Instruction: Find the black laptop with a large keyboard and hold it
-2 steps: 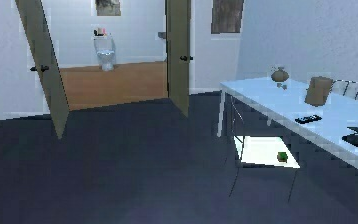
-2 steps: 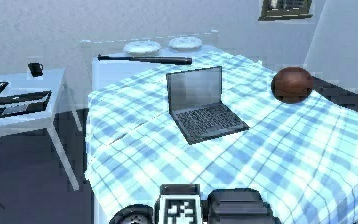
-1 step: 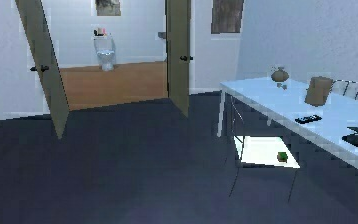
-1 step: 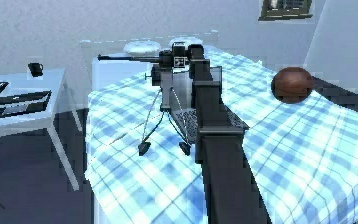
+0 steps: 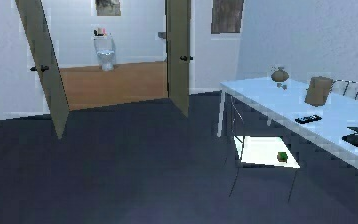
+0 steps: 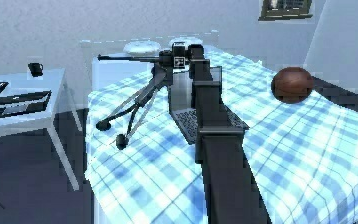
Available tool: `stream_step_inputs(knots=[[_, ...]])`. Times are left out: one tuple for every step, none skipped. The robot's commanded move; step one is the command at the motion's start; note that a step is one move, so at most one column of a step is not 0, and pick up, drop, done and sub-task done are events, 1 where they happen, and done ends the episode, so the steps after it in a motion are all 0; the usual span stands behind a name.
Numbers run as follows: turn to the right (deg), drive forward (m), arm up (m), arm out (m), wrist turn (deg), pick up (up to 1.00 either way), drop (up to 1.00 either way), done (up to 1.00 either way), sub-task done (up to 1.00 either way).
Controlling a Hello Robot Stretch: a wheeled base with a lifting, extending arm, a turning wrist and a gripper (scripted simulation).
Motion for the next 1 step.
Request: stream_step_inputs(knots=[[0.0,0.00,0.00,0.00,45.0,0.00,0.00,0.00,0.00]])
